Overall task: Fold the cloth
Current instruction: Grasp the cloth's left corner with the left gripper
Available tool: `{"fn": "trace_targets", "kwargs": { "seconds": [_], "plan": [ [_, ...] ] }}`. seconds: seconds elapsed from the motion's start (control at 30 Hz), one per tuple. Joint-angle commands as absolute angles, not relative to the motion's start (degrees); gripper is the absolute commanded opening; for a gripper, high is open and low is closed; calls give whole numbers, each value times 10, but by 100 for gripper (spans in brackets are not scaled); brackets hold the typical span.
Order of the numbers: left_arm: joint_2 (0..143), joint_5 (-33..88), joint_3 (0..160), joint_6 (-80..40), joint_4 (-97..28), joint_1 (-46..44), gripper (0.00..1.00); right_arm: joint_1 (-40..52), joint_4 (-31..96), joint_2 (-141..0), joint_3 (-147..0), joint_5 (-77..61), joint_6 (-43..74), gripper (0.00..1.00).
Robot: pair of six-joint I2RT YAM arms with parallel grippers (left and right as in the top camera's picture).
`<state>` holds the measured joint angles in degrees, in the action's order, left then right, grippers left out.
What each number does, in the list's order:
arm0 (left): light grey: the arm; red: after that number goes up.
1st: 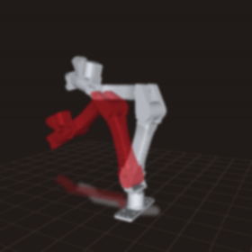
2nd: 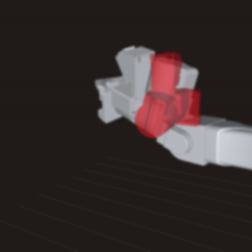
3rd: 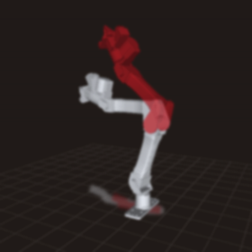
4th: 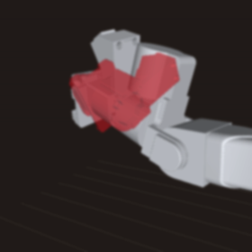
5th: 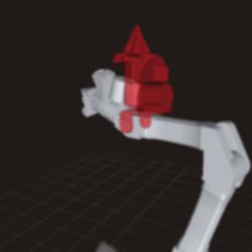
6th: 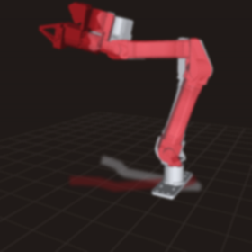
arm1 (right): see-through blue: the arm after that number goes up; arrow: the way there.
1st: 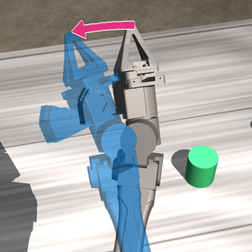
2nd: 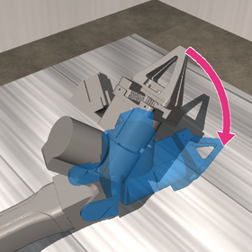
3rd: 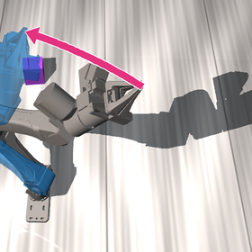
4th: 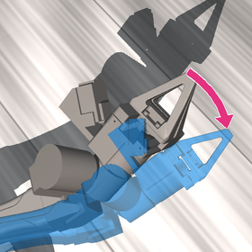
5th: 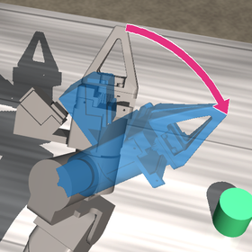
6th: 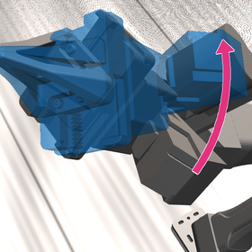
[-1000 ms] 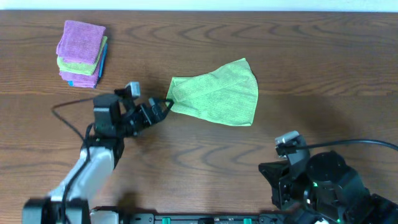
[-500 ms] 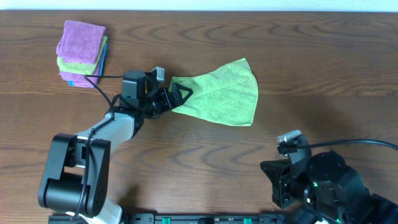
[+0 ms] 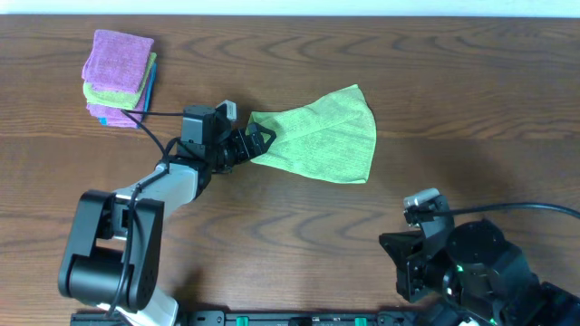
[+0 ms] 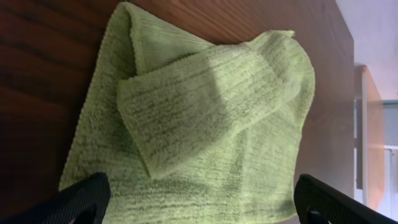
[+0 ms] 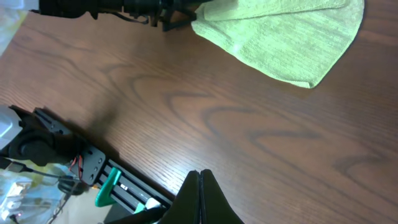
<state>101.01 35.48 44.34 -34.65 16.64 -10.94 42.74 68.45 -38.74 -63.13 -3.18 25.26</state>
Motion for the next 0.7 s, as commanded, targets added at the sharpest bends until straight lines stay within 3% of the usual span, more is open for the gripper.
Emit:
{"fn": "trace_targets", "kwargs": {
  "seconds": [0.0, 0.67],
  "plan": [
    [1019, 341, 453, -354, 176, -109, 96, 432, 683, -386, -631, -28, 252, 2],
    [1040, 330, 453, -392, 206, -127, 96, 432, 670, -386, -631, -28, 252, 2]
  ]
}}
